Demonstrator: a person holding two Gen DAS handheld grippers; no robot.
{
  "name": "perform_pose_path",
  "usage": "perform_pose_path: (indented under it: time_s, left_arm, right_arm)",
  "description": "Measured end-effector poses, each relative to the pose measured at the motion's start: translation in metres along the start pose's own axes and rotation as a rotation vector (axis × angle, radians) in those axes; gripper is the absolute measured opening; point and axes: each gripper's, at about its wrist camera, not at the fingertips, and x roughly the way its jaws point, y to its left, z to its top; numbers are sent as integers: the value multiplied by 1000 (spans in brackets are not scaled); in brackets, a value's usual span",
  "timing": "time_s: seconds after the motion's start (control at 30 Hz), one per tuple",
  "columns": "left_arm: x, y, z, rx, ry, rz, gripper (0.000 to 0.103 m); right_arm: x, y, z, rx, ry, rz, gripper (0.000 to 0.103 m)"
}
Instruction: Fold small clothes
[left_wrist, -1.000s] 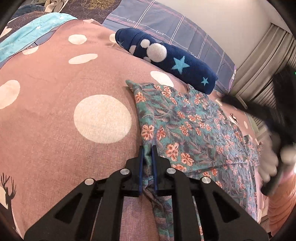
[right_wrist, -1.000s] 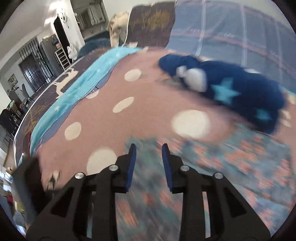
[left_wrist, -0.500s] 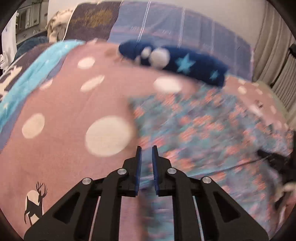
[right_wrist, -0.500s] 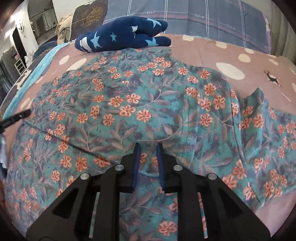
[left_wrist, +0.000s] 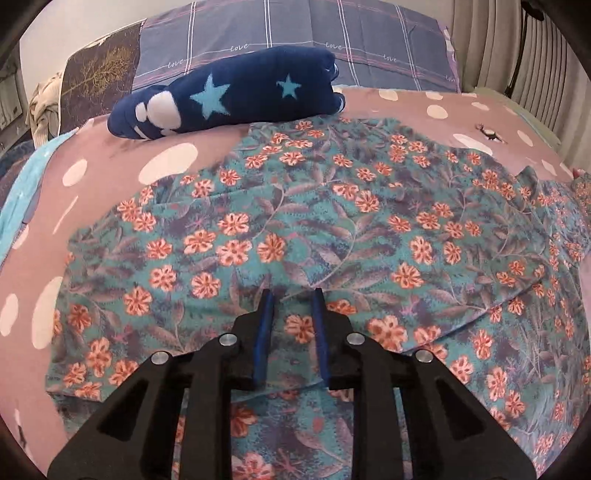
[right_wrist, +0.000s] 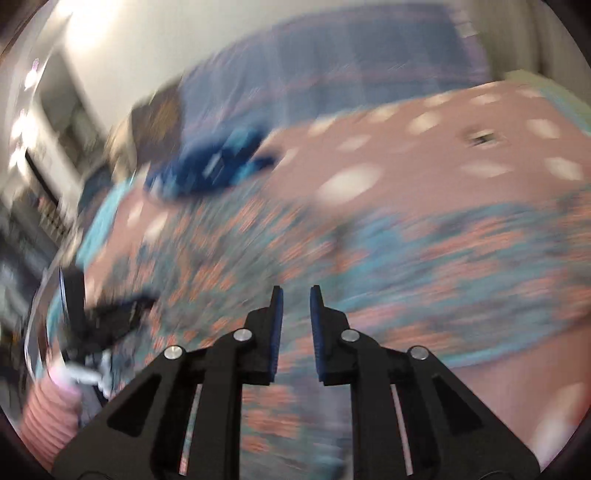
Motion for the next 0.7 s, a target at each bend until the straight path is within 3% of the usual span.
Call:
perform_pose_path:
  time_s: [0.1,0.17,0.3,0.4,0.47,0.57,0.67,0.7]
  left_arm:
    - [1,7,2,-34,-3,-38,24]
    - [2,7,4,-30,-4,-34,24]
    - [1,-1,0,-1,-7,-1,24]
    - [0,-1,1,6,-10,7,24]
    - [0,0,1,2,-11,2,24]
    - [-1,0,0,-2,-12,-3,24]
    - [-1,1,0,-1,-13,-2,24]
    - [0,1,1,-3,-12,-4,24]
  right_arm:
    - [-67,-84,24,177,-138,-107,18]
    - [-108,-147,26,371,-218,-169,21]
    - [-140,-240,5,678,-285,-143,22]
    - [-139,-272,-2,779,-292,-124,34]
    - [-130,-280,1,816,-304,-106,36]
    - [-115,-281,12,831,-315,-85,36]
    - [-112,-285,24,817,-293,-127,38]
    - [-110,-284,28,819,-292,-158,26]
